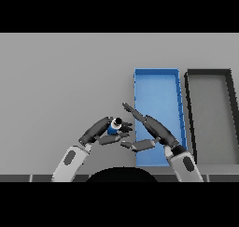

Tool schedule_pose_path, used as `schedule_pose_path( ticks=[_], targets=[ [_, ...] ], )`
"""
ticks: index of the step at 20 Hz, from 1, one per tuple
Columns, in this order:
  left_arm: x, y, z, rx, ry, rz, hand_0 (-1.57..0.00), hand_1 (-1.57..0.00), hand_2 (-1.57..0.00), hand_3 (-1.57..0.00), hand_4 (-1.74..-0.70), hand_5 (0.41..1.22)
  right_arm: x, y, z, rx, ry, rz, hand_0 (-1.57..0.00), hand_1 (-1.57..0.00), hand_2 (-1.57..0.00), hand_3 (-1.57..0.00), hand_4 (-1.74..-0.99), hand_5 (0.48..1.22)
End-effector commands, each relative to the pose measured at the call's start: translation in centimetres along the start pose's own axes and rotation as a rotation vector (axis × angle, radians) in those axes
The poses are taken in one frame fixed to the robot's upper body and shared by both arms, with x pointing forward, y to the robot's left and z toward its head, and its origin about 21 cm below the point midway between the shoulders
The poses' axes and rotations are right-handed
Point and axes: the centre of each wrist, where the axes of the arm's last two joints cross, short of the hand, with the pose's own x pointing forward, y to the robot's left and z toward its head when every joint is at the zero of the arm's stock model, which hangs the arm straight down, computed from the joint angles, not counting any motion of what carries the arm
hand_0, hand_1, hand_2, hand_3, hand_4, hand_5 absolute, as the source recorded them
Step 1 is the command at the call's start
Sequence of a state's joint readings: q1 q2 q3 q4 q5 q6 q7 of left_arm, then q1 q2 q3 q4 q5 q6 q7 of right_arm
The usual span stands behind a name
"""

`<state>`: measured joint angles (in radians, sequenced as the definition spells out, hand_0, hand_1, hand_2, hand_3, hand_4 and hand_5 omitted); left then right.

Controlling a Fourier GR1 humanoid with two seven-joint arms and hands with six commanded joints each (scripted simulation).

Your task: Pick up the blue pipe and place it into the blue bin.

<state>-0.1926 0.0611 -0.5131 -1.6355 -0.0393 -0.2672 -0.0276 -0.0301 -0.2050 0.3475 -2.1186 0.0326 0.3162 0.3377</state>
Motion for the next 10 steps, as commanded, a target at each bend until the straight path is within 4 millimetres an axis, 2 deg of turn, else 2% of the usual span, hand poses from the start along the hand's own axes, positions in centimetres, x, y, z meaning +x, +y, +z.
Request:
schedule_pose_path(
  ticks=[1,5,8,10],
  targets=[
    [-0.3,0.1,0.1,-0.001,0.007,-0.003,-1.57,-1.57,-1.57,-1.57,-1.48,1.221,0.6,-0.1,-0.5,0.025,-0.005,0.016,0.00,0.00,0.00,0.00,-1.220,0.525],
    [-0.7,0.3,-0.1,-0.021,0.001,0.011,-1.57,-1.57,-1.57,-1.57,-1.48,1.221,2.6,0.6,-3.3,0.112,-0.088,0.038,0.00,0.00,0.00,0.00,-1.195,0.513],
    [-0.5,0.4,-0.1,-0.029,-0.021,0.048,-1.57,-1.57,-1.57,-1.57,-1.47,1.221,3.5,0.5,-4.7,0.160,-0.083,0.036,0.00,0.00,0.00,0.00,-1.200,0.514],
    [-0.9,0.7,0.3,-0.040,-0.018,0.048,-1.57,-1.57,-1.57,-1.57,-1.45,1.221,3.6,1.2,-5.6,0.191,-0.067,0.036,0.00,-0.01,-0.02,0.00,-1.214,0.511]
  ],
)
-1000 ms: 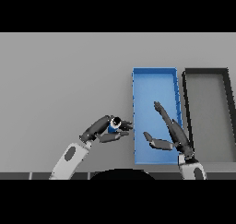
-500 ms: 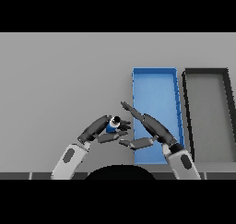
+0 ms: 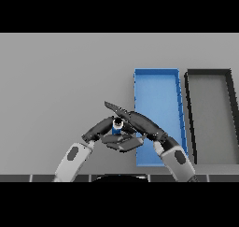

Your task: Pick up the blue pipe and place it into the blue bin.

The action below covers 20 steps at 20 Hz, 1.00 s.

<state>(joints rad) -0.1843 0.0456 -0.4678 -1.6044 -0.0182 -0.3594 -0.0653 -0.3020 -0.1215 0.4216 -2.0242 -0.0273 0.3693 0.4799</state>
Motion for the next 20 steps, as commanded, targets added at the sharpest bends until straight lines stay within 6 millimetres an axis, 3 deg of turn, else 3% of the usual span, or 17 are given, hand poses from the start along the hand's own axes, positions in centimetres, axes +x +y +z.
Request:
schedule_pose_path(
  ticks=[1,2,3,4,5,8,9,11,13,16,20],
  targets=[
    [0.1,-0.4,-0.3,-0.004,-0.010,-0.003,-1.57,-1.57,-1.57,-1.57,-1.46,1.221,0.2,-0.6,-0.3,0.007,0.001,0.004,0.00,-0.03,-0.05,-0.01,-1.215,0.513],
    [0.2,-0.2,-0.3,-0.003,-0.014,0.008,-1.57,-1.57,-1.57,-1.57,-1.46,1.221,-0.1,-0.5,-0.9,0.021,0.012,0.005,-0.02,-0.11,-0.13,-0.05,-1.222,0.517],
    [-0.1,-0.2,0.0,0.007,0.014,0.005,-1.57,-1.57,-1.57,-1.57,-1.51,1.221,-0.3,-0.5,-1.2,0.031,0.013,0.004,-0.17,-0.24,-0.25,-0.14,-1.255,0.519],
    [0.1,-0.3,-0.2,0.011,0.039,0.013,-1.57,-1.57,-1.54,-1.30,-1.56,1.221,-0.2,-0.6,-1.3,0.041,-0.002,0.007,-0.40,-0.44,-0.43,-0.31,-1.303,0.520],
    [0.1,-0.3,-0.2,0.014,0.057,0.021,-1.57,-1.57,-1.53,-1.14,-1.60,1.221,-0.1,-0.7,-1.6,0.049,-0.002,0.017,-0.63,-0.65,-0.66,-0.50,-1.383,0.523],
    [0.2,0.1,-0.3,0.019,0.037,0.012,-1.57,-1.57,-1.55,-1.23,-1.67,1.221,-0.2,-0.2,-2.8,0.047,-0.036,-0.006,-1.09,-1.10,-1.10,-0.90,-1.537,0.600],
    [0.0,-0.3,-0.3,0.016,0.026,0.018,-1.57,-1.57,-1.55,-1.27,-1.68,1.221,-0.3,0.0,-2.9,0.046,-0.047,-0.042,-1.19,-1.19,-1.20,-1.03,-1.513,0.671],
    [0.4,0.0,-0.3,0.009,0.031,0.007,-1.57,-1.57,-1.56,-1.33,-1.70,1.221,-0.8,0.1,-2.6,0.033,-0.089,-0.061,-1.32,-1.33,-1.33,-1.23,-1.481,0.869],
    [0.5,-0.3,-0.7,0.007,0.003,0.011,-1.57,-1.57,-1.55,-1.37,-1.72,1.221,-0.5,0.5,-2.9,0.031,-0.132,-0.037,-1.41,-1.42,-1.42,-1.35,-1.474,0.996],
    [0.0,-0.4,-0.6,0.009,-0.010,0.005,-1.57,-1.57,-1.55,-1.42,-1.73,1.221,-0.6,1.1,-2.7,0.045,-0.126,-0.020,-1.49,-1.49,-1.49,-1.46,-1.485,1.106],
    [0.3,-0.4,-0.5,0.027,-0.010,0.006,-1.57,-1.57,-1.56,-1.42,-1.73,1.221,-0.6,1.4,-2.6,0.033,-0.116,-0.109,-1.54,-1.54,-1.54,-1.52,-1.493,1.174]
  ],
)
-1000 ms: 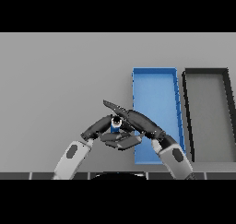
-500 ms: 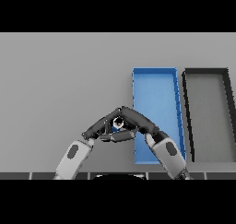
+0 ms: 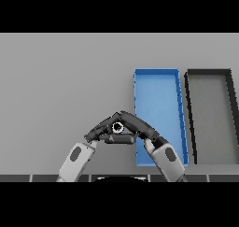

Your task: Pick up the blue pipe and place it into the blue bin.

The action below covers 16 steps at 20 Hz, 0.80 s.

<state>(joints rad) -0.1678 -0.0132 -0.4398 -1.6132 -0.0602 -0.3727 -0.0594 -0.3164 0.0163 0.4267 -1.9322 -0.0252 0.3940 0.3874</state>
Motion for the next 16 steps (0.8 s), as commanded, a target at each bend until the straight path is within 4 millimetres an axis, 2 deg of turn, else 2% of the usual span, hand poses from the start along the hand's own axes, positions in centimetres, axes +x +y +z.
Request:
schedule_pose_path(
  ticks=[1,2,3,5,7,9,11,14,16],
  targets=[
    [-0.1,0.1,0.0,0.010,0.007,-0.008,-1.57,-1.57,-1.56,-1.43,-1.73,1.221,0.0,-0.2,0.0,-0.008,0.007,-0.011,-1.54,-1.55,-1.55,-1.53,-1.494,1.183],
    [0.1,0.3,0.1,0.016,-0.010,-0.013,-1.57,-1.57,-1.57,-1.26,-1.73,1.221,0.4,-0.2,-0.3,-0.009,0.010,-0.015,-1.55,-1.55,-1.55,-1.54,-1.495,1.191],
    [0.1,0.4,0.1,0.015,-0.005,-0.036,-1.45,-1.37,-1.34,-1.05,-1.63,1.221,0.2,-0.2,-0.2,-0.022,0.003,-0.011,-1.55,-1.55,-1.55,-1.55,-1.496,1.197],
    [0.2,0.6,0.2,-0.018,0.044,-0.069,-0.94,-0.88,-0.85,-0.67,-1.41,1.221,0.0,0.0,-0.3,-0.035,-0.003,-0.004,-1.56,-1.56,-1.56,-1.56,-1.497,1.206],
    [-0.1,0.9,0.4,-0.061,0.038,-0.080,-0.60,-0.56,-0.55,-0.43,-1.25,1.221,0.2,-0.1,0.0,-0.039,0.000,-0.001,-1.56,-1.56,-1.56,-1.56,-1.498,1.211],
    [0.1,1.1,0.3,-0.078,0.073,-0.085,-0.38,-0.36,-0.35,-0.27,-1.13,1.063,0.3,0.1,-0.1,-0.050,0.008,-0.003,-1.57,-1.57,-1.57,-1.56,-1.498,1.215],
    [-0.6,1.1,0.6,-0.073,0.130,-0.082,-0.25,-0.23,-0.22,-0.18,-1.06,0.912,0.2,0.2,0.0,-0.053,-0.012,-0.002,-1.57,-1.57,-1.57,-1.57,-1.499,1.217],
    [-0.5,1.3,0.5,-0.055,0.161,-0.084,-0.13,-0.12,-0.11,-0.09,-0.99,0.729,0.3,-0.1,0.0,-0.066,-0.022,0.028,-1.57,-1.57,-1.57,-1.57,-1.499,1.219],
    [-0.8,1.4,0.7,-0.048,0.179,-0.067,-0.08,-0.07,-0.07,-0.06,-0.97,0.642,0.2,0.0,0.0,-0.071,-0.030,0.021,-1.57,-1.57,-1.57,-1.57,-1.499,1.220]
  ],
)
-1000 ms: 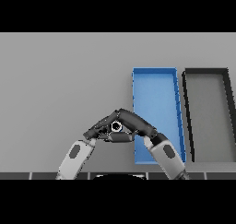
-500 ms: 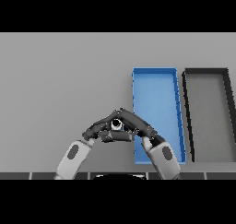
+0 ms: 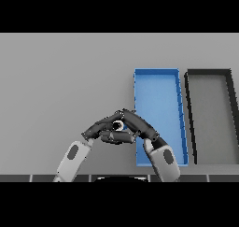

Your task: Pick up the blue pipe and place it into the blue bin.

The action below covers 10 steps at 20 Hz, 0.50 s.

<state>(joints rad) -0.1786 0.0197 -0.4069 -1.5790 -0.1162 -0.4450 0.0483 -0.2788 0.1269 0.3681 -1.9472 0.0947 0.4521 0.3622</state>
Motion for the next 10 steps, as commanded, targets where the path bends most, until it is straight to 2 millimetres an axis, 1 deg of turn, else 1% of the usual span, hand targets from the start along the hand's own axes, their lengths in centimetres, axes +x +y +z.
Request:
schedule_pose_path(
  ticks=[1,3,6,7,8,9,10],
  targets=[
    [0.0,-0.3,-0.2,0.007,0.011,0.015,-0.06,-0.06,-0.06,-0.05,-0.97,0.607,0.2,0.0,-0.1,-0.002,-0.009,-0.005,-1.57,-1.57,-1.57,-1.57,-1.499,1.220],
    [0.0,-0.1,-0.3,0.018,0.031,0.012,-0.04,-0.04,-0.04,-0.03,-0.97,0.557,0.1,0.1,-0.2,-0.005,-0.036,-0.019,-1.57,-1.57,-1.57,-1.57,-1.498,1.220],
    [0.2,-0.3,-0.4,0.020,0.036,0.020,-0.02,-0.02,-0.02,-0.01,-0.97,0.519,1.1,-0.8,-0.4,-0.032,-0.052,-0.060,-1.57,-1.57,-1.57,-1.57,-1.496,1.221],
    [0.2,-0.4,-0.5,0.020,0.045,0.014,-0.02,-0.01,-0.01,-0.01,-0.97,0.512,1.6,-1.2,-0.6,-0.028,-0.049,-0.078,-1.57,-1.57,-1.57,-1.57,-1.495,1.221],
    [0.1,-0.6,-0.5,0.020,0.046,0.011,-0.01,-0.01,-0.01,-0.01,-0.97,0.501,2.1,-1.9,-0.7,-0.030,-0.040,-0.094,-1.57,-1.57,-1.57,-1.57,-1.495,1.221],
    [0.1,-0.7,-0.5,0.026,0.053,0.014,-0.01,-0.01,-0.01,-0.01,-0.97,0.493,3.0,-2.4,-0.8,-0.037,-0.040,-0.125,-1.57,-1.57,-1.57,-1.57,-1.494,1.221],
    [0.0,-0.2,-0.5,0.031,0.067,0.012,-0.01,-0.01,-0.01,-0.01,-0.97,0.489,3.7,-2.8,-0.8,-0.048,-0.066,-0.157,-1.57,-1.57,-1.57,-1.57,-1.494,1.221]
  ],
)
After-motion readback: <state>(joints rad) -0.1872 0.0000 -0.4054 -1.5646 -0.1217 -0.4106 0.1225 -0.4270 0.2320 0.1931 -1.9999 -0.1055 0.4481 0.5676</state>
